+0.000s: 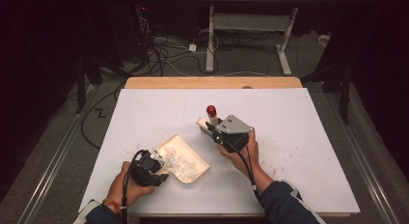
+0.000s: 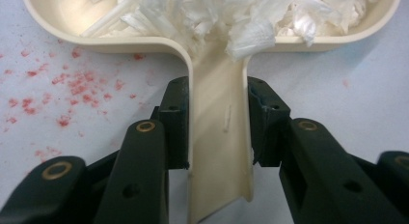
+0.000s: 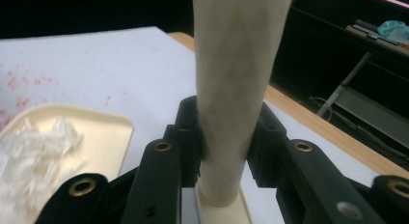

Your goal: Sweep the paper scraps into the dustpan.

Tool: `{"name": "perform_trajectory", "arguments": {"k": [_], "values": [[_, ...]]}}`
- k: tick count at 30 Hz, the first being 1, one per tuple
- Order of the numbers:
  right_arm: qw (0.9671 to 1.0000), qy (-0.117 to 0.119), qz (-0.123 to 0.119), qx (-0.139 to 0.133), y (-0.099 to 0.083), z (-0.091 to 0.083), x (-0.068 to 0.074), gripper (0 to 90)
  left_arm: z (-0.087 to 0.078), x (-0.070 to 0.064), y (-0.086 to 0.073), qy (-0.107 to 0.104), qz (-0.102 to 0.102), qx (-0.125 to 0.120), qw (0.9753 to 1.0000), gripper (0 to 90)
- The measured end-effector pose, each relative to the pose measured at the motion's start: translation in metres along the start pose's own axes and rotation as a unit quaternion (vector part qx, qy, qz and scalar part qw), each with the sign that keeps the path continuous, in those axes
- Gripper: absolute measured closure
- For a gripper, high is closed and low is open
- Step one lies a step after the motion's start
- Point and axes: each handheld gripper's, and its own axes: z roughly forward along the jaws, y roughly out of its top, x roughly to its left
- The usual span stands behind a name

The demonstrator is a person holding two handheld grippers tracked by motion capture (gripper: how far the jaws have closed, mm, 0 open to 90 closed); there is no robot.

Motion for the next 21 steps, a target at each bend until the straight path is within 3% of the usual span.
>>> {"name": "perform_trajectory", "arguments": {"k": [1, 2, 5, 6, 8, 9, 10, 11, 15, 16, 21], "values": [[0.9998, 0.014, 0.014, -0.008, 0.002, 0.009, 0.004, 71.0, 0.000, 0.000, 0.000, 0.000, 0.001, -0.001, 1.0000, 63.2], [0.9998, 0.017, 0.012, -0.007, 0.003, 0.011, 0.006, 71.0, 0.000, 0.001, 0.000, -0.001, 0.000, -0.001, 1.0000, 63.2], [0.9994, 0.034, -0.005, -0.007, 0.007, 0.016, 0.015, 70.9, 0.000, 0.001, 0.000, -0.002, 0.000, -0.002, 1.0000, 63.2], [0.9974, 0.068, -0.022, -0.008, 0.012, 0.019, 0.023, 71.0, 0.000, 0.001, 0.000, -0.003, 0.001, -0.002, 1.0000, 63.2], [0.9967, 0.078, -0.024, -0.006, 0.014, 0.020, 0.026, 71.0, 0.000, 0.001, 0.000, -0.003, -0.002, -0.001, 1.0000, 63.2], [0.9949, 0.097, -0.030, 0.000, 0.020, 0.021, 0.032, 71.0, 0.000, 0.000, 0.000, -0.002, -0.002, -0.001, 1.0000, 63.2], [0.9949, 0.097, -0.030, 0.000, 0.020, 0.021, 0.032, 71.0, 0.000, 0.000, 0.000, -0.002, -0.002, -0.001, 1.0000, 63.2], [0.9921, 0.121, -0.031, 0.012, 0.023, 0.018, 0.035, 71.1, 0.000, 0.000, 0.000, 0.000, 0.000, -0.001, 1.0000, 63.2], [0.9880, 0.154, -0.018, -0.003, 0.032, -0.002, 0.035, 71.1, 0.000, 0.001, 0.000, -0.002, -0.001, -0.001, 1.0000, 63.2], [0.9872, 0.158, -0.012, -0.014, 0.035, -0.009, 0.033, 71.1, 0.000, 0.000, 0.000, 0.001, -0.001, -0.001, 1.0000, 63.2], [0.9899, 0.135, -0.005, -0.045, 0.044, -0.037, 0.019, 71.0, 0.000, -0.001, 0.000, 0.003, -0.002, 0.001, 1.0000, 63.2]]}}
